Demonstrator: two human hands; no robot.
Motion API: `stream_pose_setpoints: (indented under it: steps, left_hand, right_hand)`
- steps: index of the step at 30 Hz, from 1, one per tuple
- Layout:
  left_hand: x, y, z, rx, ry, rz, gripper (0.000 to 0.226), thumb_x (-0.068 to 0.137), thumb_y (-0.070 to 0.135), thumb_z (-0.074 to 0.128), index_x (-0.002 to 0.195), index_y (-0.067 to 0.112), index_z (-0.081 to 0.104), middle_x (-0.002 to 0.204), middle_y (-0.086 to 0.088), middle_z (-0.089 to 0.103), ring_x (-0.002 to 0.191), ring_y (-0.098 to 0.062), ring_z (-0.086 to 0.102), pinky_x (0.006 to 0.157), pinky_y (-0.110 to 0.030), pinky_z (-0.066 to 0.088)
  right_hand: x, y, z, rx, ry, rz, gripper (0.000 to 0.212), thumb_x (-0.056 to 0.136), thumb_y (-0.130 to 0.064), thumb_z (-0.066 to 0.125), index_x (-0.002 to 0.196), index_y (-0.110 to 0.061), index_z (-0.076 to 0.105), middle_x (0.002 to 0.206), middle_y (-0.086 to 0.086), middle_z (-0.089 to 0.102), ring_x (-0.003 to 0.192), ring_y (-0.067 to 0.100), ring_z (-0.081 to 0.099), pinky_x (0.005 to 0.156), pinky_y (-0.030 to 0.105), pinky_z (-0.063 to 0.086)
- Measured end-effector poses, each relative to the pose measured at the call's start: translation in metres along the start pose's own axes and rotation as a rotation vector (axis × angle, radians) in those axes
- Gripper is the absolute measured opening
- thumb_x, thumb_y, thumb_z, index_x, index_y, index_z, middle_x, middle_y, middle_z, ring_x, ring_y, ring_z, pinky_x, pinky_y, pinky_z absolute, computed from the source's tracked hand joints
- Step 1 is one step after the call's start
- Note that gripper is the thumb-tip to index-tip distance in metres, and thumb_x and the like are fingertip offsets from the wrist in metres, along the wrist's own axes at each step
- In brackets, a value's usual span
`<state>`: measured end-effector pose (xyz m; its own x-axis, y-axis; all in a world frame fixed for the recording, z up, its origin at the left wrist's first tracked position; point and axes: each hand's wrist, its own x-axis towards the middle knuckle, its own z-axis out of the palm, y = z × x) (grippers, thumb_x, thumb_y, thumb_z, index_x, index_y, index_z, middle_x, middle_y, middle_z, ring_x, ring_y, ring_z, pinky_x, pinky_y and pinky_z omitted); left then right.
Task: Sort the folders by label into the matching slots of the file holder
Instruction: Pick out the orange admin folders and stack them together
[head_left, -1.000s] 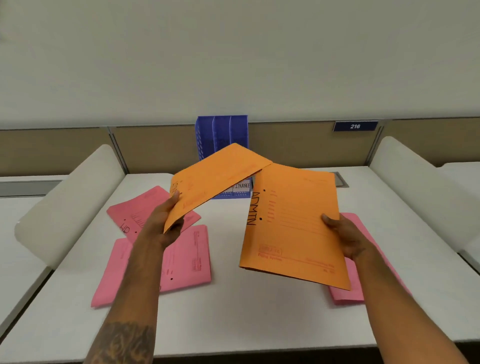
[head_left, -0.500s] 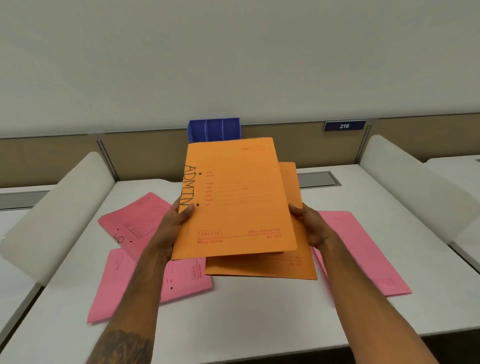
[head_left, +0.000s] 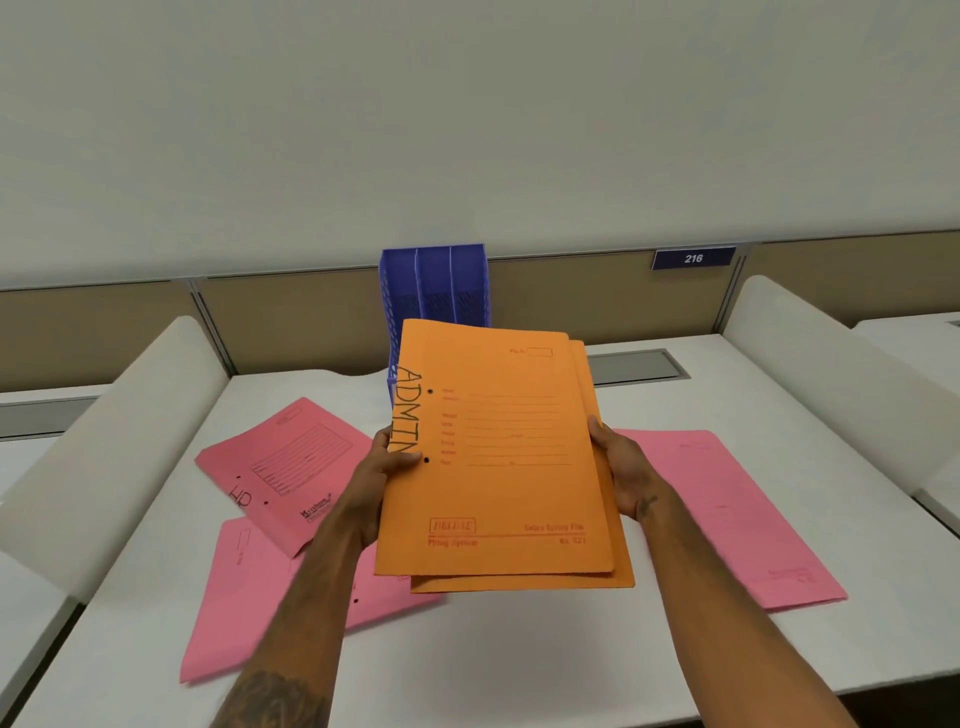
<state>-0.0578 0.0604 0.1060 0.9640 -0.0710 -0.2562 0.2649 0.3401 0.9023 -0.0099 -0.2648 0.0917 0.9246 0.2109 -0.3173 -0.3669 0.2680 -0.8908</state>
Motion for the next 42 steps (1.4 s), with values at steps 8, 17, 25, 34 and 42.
stream_pose_setpoints:
  steps: [8, 17, 25, 34, 42]
  left_hand:
    - [0.021, -0.016, 0.003, 0.081, 0.018, 0.087, 0.077, 0.085, -0.004, 0.06, 0.139, 0.046, 0.036, 0.118, -0.014, 0.067, 0.094, -0.042, 0.071, 0.071, -0.056, 0.058]
    - [0.038, -0.031, 0.004, 0.2, -0.088, 0.054, 0.071, 0.07, -0.003, 0.053, 0.124, 0.043, 0.054, 0.115, -0.01, 0.07, 0.1, -0.037, 0.069, 0.076, -0.054, 0.059]
    - [0.047, -0.059, 0.024, 0.249, -0.01, 0.076, 0.034, 0.101, 0.041, 0.048, 0.134, 0.033, 0.049, 0.117, -0.007, 0.071, 0.099, -0.03, 0.072, 0.074, -0.047, 0.061]
    - [0.074, -0.097, 0.05, 0.272, 0.175, 0.046, 0.04, 0.101, 0.013, 0.048, 0.124, 0.045, 0.056, 0.112, -0.001, 0.074, 0.095, -0.029, 0.073, 0.078, -0.053, 0.06]
    - [0.095, -0.13, 0.057, 0.317, 0.243, -0.081, 0.045, 0.098, 0.002, 0.045, 0.118, 0.04, 0.061, 0.104, -0.003, 0.076, 0.09, -0.026, 0.074, 0.073, -0.045, 0.061]
  right_hand:
    - [0.003, 0.009, 0.009, 0.008, 0.01, 0.0, 0.06, 0.093, -0.066, 0.04, 0.131, -0.024, 0.058, 0.122, 0.011, 0.069, 0.11, 0.035, 0.067, 0.085, 0.055, 0.056]
    - [0.012, 0.016, 0.005, -0.261, 0.234, -0.02, 0.046, 0.101, -0.051, 0.038, 0.128, -0.019, 0.058, 0.116, 0.006, 0.069, 0.101, 0.027, 0.069, 0.081, 0.044, 0.058]
    - [0.028, 0.025, -0.015, -0.412, 0.324, -0.015, 0.045, 0.097, -0.053, 0.046, 0.122, -0.018, 0.06, 0.117, 0.008, 0.068, 0.1, 0.03, 0.067, 0.092, 0.052, 0.053]
    - [0.061, 0.025, -0.069, -0.443, 0.273, 0.103, 0.03, 0.096, -0.026, 0.057, 0.123, -0.012, 0.06, 0.114, 0.007, 0.069, 0.096, 0.025, 0.068, 0.091, 0.048, 0.056]
    - [0.085, 0.052, -0.091, -0.665, 0.322, 0.127, 0.034, 0.093, -0.011, 0.061, 0.126, -0.011, 0.061, 0.122, 0.009, 0.064, 0.103, 0.027, 0.063, 0.088, 0.038, 0.054]
